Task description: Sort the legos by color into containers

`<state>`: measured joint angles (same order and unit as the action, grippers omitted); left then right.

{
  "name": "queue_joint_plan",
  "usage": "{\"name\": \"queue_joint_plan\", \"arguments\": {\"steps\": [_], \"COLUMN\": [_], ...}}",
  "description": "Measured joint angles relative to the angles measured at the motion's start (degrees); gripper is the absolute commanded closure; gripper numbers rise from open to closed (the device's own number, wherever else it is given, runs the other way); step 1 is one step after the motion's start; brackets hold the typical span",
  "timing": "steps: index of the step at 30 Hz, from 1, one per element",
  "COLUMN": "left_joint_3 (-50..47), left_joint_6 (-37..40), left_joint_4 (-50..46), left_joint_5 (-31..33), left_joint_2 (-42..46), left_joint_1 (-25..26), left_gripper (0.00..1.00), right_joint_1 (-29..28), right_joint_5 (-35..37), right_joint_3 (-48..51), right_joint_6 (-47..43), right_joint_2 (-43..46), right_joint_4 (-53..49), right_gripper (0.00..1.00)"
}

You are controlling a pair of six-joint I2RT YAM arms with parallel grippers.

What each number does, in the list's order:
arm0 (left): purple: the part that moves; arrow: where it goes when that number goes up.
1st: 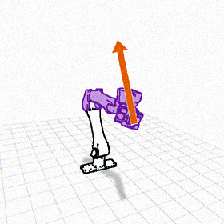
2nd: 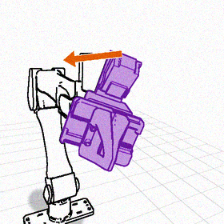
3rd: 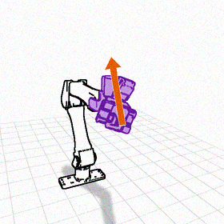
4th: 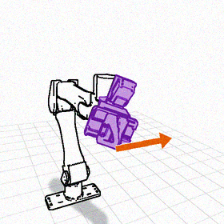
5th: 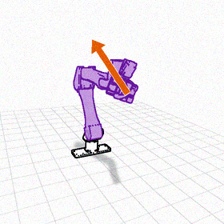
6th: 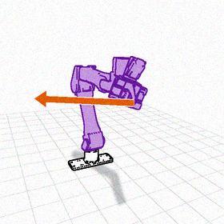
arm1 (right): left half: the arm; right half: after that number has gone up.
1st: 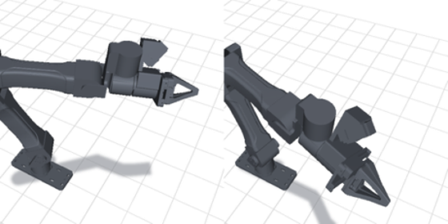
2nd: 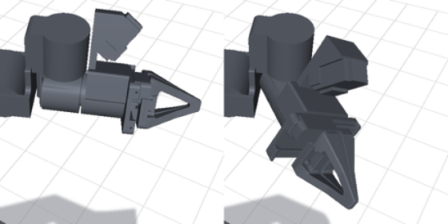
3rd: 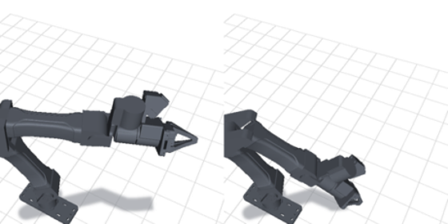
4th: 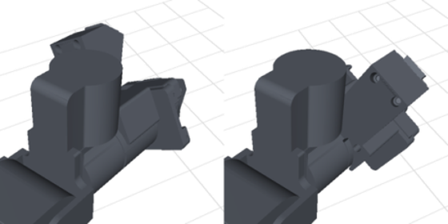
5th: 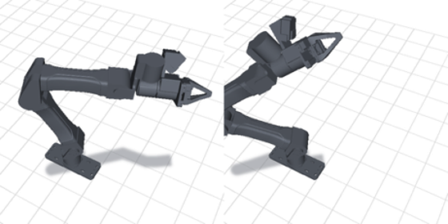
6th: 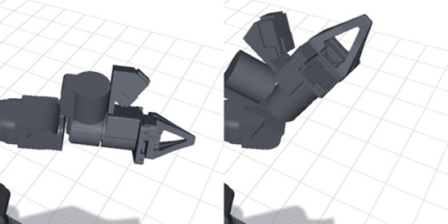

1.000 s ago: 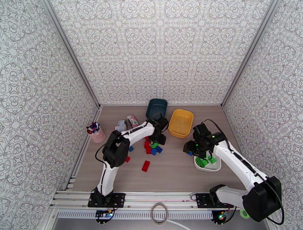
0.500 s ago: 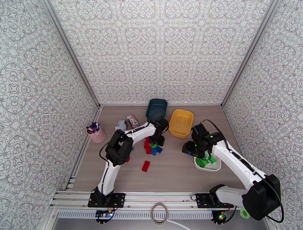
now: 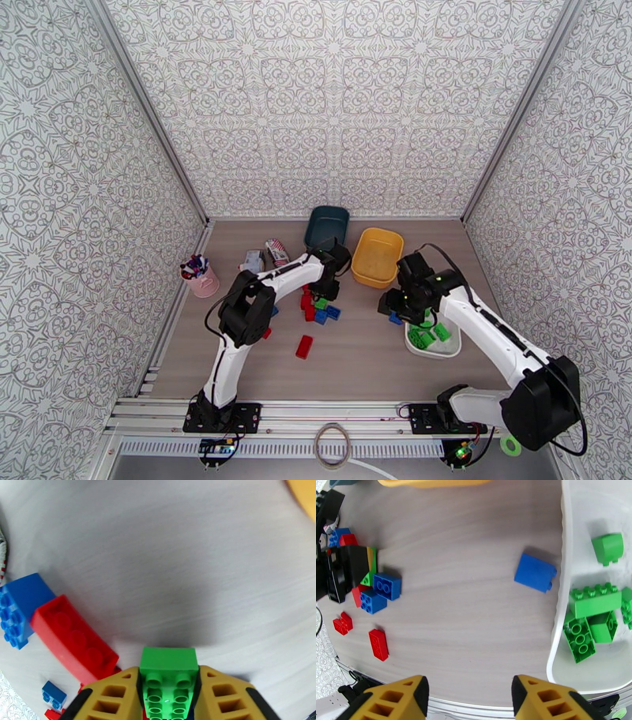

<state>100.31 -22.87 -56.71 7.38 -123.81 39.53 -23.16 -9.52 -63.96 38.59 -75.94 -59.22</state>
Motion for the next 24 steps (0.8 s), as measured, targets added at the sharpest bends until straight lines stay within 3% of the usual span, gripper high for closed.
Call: {"name": "queue_joint_plan", "arguments": {"steps": [6,10,19,24], "left_joint_3": [0.09,0.09,0.59,5.05], "left_joint_6": [-2.71,-5.55,-15.72,-22.29], "left_joint_4": [0.72,3.58,16.41,25.94], "left_joint_5": [-2.01,-6.34,-21.66,-30.42], "left_joint_2": [5.66,8.79,9.18,3.37], "left_joint_1": [0.22,0.87,4.94,8.07], "left_gripper": [0.74,0.74,0.72,0.71], "right_joint_1": [0.42,3.58,14.49,17.70], "right_joint_5": [3.32,3.96,2.12,1.07], "right_joint_3": [-4.63,-5.51,-7.65,-11.34], "right_joint_6": [-0.68,-0.94,-1.07,-1.07], "right_joint_2": [-2.10,-2.21,-0.02,3.19], "right_joint_4": [-1.92,-2.95,-5.16,-7.13], "right_gripper": [0.40,0.40,0.39,0.38]}}
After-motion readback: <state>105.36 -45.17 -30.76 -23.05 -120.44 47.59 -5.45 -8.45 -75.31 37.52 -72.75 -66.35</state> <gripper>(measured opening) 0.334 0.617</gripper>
